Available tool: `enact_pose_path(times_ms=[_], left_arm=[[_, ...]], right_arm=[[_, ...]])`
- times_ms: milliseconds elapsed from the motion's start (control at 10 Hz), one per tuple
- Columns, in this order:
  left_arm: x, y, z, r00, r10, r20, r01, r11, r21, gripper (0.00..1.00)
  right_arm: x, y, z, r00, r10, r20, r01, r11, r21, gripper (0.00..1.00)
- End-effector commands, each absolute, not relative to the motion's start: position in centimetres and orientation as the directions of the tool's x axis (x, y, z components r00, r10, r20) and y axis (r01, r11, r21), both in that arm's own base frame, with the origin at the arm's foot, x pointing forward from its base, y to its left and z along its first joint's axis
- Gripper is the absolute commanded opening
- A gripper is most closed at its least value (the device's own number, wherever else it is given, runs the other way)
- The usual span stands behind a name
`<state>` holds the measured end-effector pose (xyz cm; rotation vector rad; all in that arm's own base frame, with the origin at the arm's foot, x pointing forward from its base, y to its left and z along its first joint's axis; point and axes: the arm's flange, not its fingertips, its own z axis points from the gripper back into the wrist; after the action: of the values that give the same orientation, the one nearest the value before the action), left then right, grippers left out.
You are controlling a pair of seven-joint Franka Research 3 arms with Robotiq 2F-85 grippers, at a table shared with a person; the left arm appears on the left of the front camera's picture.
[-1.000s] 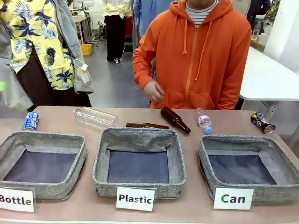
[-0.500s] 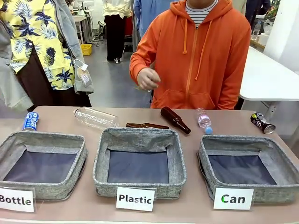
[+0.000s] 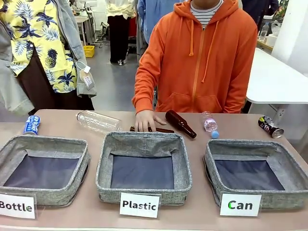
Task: Sort the can waste into the basket.
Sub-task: Pick up the can waste from the table and place it in the right Fabric basket.
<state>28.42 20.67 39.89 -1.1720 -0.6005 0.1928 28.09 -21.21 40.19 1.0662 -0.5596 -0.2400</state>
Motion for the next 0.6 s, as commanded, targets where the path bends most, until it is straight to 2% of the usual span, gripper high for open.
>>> enact_pose_path(times_ms=[0, 300, 400, 500], left_arm=[[28.5, 20.8, 40.1, 0.819, 0.439, 0.368, 0.189, 0.399, -0.897, 1.0], [28.5, 20.8, 40.1, 0.819, 0.439, 0.368, 0.189, 0.399, -0.897, 1.0], [28.5, 20.8, 40.1, 0.819, 0.439, 0.368, 0.189, 0.399, -0.897, 1.0], [28.5, 20.8, 40.1, 0.819, 0.439, 0.368, 0.189, 0.399, -0.897, 1.0]], right_arm=[[28.1, -21.5, 40.5, 0.828, -0.44, 0.348, -0.109, 0.482, 0.869, 1.0], [27.8, -21.3, 40.2, 0.837, -0.446, 0.316, -0.077, 0.476, 0.876, 1.0], [28.8, -18.8, 42.2, 0.841, -0.377, 0.389, -0.103, 0.595, 0.797, 1.0], [30.4, -15.9, 44.2, 0.853, -0.273, 0.444, -0.105, 0.745, 0.659, 1.0]])
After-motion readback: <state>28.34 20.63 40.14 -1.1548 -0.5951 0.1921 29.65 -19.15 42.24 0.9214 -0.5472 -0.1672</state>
